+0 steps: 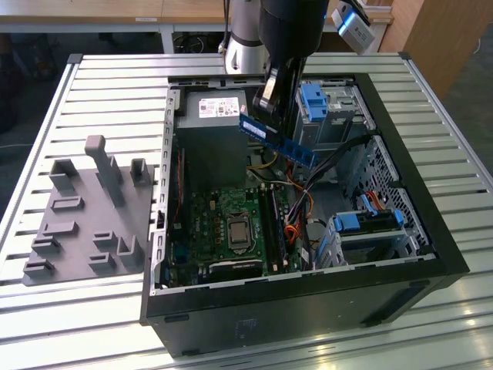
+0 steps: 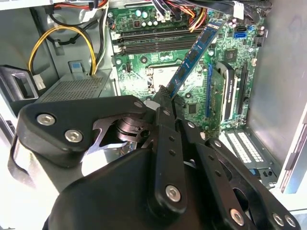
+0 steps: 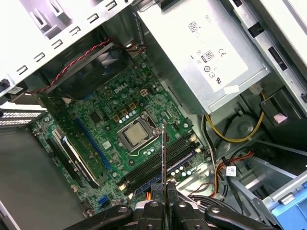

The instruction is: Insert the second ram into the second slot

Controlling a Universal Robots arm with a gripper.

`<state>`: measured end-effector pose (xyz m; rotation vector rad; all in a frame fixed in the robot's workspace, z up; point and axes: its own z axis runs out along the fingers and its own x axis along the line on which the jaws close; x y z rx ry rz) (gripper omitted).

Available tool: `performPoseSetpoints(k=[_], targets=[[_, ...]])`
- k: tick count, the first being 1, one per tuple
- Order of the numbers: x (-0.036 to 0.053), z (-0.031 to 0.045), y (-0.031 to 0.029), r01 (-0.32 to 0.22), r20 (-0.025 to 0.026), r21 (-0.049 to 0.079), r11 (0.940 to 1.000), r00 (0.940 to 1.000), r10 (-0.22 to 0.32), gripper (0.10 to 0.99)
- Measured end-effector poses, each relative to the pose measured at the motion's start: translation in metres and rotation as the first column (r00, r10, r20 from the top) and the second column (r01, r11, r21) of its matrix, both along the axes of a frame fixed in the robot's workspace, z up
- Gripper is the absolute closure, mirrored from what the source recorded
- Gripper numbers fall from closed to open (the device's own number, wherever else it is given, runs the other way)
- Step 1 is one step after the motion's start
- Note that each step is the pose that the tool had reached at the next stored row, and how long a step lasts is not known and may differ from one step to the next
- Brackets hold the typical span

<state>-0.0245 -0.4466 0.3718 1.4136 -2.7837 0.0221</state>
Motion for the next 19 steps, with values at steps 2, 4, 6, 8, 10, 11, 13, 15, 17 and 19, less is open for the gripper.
performPoseSetpoints(k=[2,4,6,8,10,11,13,15,17,19], targets=[[0.0,0.0,0.0,0.007,0.0,0.0,1.0,1.0,-0.007,0.945],[0.0,0.0,0.0,0.013,0.0,0.0,0.9999,0.9999,-0.013,0.945],[0.0,0.0,0.0,0.02,0.0,0.0,0.9998,0.9998,-0.02,0.945],[0.0,0.0,0.0,0.028,0.0,0.0,0.9996,0.9996,-0.028,0.945],[0.0,0.0,0.0,0.034,0.0,0.0,0.9994,0.9994,-0.034,0.945],[0.0,0.0,0.0,0.037,0.0,0.0,0.9993,0.9993,-0.037,0.945],[0.0,0.0,0.0,0.042,0.0,0.0,0.9991,0.9991,-0.042,0.945],[0.0,0.0,0.0,0.048,0.0,0.0,0.9988,0.9988,-0.048,0.945],[0.0,0.0,0.0,0.054,0.0,0.0,0.9985,0.9985,-0.054,0.945],[0.0,0.0,0.0,0.059,0.0,0.0,0.9982,0.9982,-0.059,0.945]])
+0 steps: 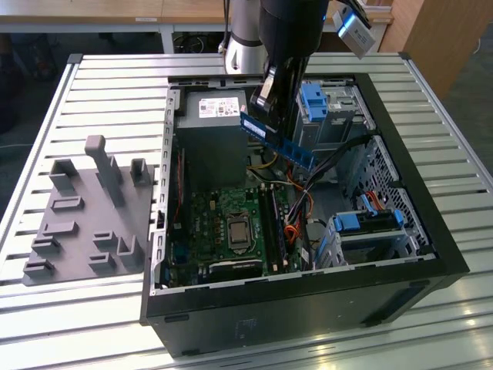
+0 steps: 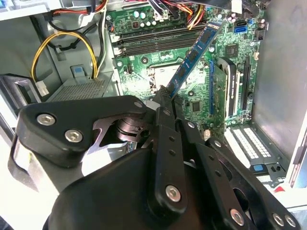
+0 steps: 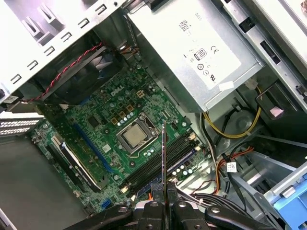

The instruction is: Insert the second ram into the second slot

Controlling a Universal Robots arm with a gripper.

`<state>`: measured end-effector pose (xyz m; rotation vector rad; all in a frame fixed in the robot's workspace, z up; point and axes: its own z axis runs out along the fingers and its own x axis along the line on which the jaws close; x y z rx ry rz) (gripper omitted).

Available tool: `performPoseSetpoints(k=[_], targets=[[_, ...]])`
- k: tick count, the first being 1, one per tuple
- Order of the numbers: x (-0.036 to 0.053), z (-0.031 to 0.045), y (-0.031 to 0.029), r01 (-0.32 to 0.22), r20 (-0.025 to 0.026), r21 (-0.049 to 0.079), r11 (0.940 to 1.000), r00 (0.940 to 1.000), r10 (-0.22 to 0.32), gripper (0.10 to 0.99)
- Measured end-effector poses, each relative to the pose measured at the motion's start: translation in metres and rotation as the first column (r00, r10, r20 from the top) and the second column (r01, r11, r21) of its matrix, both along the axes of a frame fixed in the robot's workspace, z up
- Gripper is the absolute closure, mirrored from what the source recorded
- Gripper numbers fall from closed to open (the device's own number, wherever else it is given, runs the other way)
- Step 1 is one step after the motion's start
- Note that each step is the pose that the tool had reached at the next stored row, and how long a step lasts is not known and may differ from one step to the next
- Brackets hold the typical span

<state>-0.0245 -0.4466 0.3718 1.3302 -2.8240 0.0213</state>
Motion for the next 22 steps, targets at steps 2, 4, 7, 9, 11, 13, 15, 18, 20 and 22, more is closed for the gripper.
performPoseSetpoints(k=[2,4,7,9,11,13,15,18,20,22], targets=[[0.0,0.0,0.0,0.006,0.0,0.0,1.0,1.0,-0.006,0.945],[0.0,0.0,0.0,0.012,0.0,0.0,0.9999,0.9999,-0.012,0.945],[0.0,0.0,0.0,0.02,0.0,0.0,0.9998,0.9998,-0.02,0.945],[0.0,0.0,0.0,0.025,0.0,0.0,0.9997,0.9997,-0.025,0.945],[0.0,0.0,0.0,0.031,0.0,0.0,0.9995,0.9995,-0.031,0.945],[0.0,0.0,0.0,0.036,0.0,0.0,0.9994,0.9994,-0.036,0.945],[0.0,0.0,0.0,0.041,0.0,0.0,0.9991,0.9991,-0.041,0.945],[0.0,0.0,0.0,0.049,0.0,0.0,0.9988,0.9988,-0.049,0.945],[0.0,0.0,0.0,0.054,0.0,0.0,0.9985,0.9985,-0.054,0.945],[0.0,0.0,0.0,0.059,0.0,0.0,0.9982,0.9982,-0.059,0.945]])
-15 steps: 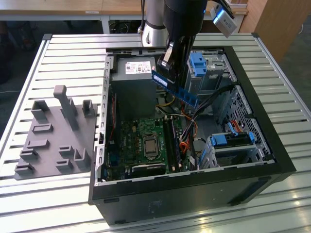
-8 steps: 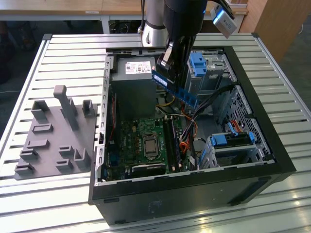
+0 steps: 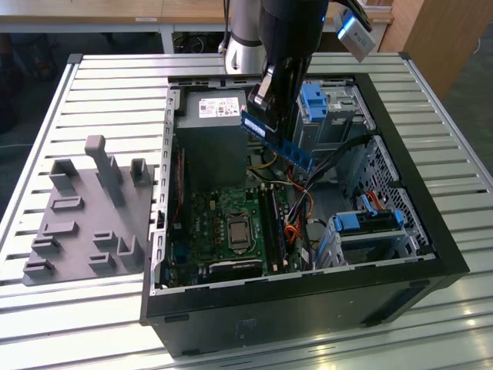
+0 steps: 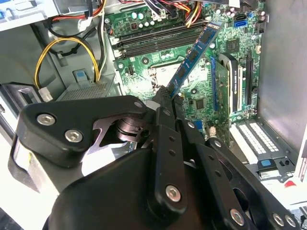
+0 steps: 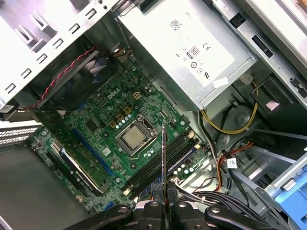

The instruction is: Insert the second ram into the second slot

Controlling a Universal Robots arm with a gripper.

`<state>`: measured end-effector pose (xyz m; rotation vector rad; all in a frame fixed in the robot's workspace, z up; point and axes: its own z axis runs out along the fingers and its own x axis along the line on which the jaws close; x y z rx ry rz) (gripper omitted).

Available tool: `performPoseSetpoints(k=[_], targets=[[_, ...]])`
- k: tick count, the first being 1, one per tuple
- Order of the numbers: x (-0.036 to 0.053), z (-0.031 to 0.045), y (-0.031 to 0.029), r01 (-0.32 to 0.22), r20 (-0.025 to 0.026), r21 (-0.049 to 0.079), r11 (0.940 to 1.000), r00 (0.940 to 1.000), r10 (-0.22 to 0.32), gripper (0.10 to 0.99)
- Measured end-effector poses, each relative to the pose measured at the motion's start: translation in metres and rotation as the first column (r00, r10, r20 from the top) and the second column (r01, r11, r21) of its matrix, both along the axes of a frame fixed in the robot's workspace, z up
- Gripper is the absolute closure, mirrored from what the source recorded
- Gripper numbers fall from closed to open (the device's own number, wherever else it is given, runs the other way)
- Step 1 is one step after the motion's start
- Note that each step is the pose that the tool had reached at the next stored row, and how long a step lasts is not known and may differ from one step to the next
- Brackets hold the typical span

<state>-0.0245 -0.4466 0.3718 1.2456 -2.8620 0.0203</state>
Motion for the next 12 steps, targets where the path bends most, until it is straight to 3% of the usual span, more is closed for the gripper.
performPoseSetpoints(k=[12], targets=[[0.0,0.0,0.0,0.03,0.0,0.0,0.9996,0.9996,-0.03,0.945]])
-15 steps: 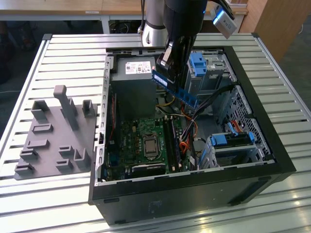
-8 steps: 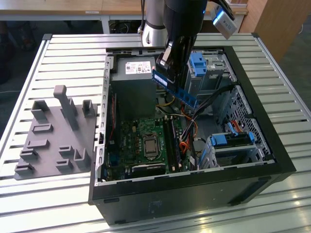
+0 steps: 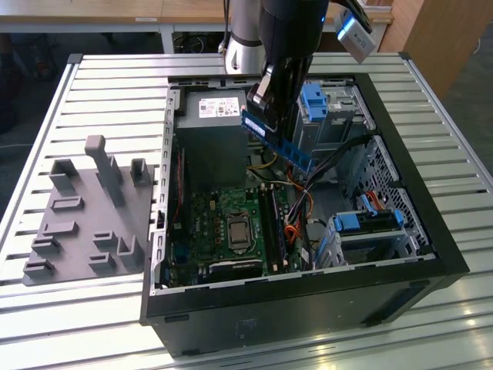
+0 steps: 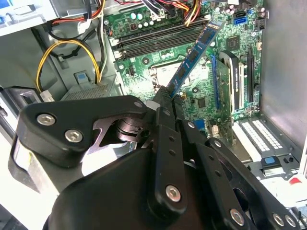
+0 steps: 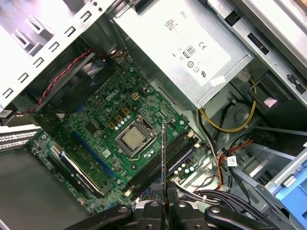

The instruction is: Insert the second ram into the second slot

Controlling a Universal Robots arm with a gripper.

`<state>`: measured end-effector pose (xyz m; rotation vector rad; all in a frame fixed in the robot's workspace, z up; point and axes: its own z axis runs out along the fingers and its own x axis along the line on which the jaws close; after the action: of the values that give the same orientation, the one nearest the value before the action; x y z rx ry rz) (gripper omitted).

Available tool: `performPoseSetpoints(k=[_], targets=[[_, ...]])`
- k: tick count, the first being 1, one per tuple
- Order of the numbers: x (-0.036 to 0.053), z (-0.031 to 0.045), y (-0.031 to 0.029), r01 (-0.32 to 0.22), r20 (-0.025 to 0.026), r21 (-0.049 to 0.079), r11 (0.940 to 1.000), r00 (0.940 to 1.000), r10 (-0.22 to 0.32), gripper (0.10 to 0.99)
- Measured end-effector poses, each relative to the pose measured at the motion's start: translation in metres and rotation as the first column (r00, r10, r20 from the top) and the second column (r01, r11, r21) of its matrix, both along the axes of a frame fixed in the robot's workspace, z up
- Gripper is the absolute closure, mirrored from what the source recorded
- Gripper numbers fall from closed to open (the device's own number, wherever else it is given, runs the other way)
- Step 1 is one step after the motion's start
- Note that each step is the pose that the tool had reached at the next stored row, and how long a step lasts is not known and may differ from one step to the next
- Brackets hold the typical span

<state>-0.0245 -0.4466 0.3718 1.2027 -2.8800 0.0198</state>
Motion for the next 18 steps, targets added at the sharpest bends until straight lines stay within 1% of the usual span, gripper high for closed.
performPoseSetpoints(k=[13,18], targets=[[0.0,0.0,0.0,0.029,0.0,0.0,0.9996,0.9996,-0.029,0.945],[0.0,0.0,0.0,0.05,0.0,-0.001,0.9988,0.9988,-0.05,0.945]])
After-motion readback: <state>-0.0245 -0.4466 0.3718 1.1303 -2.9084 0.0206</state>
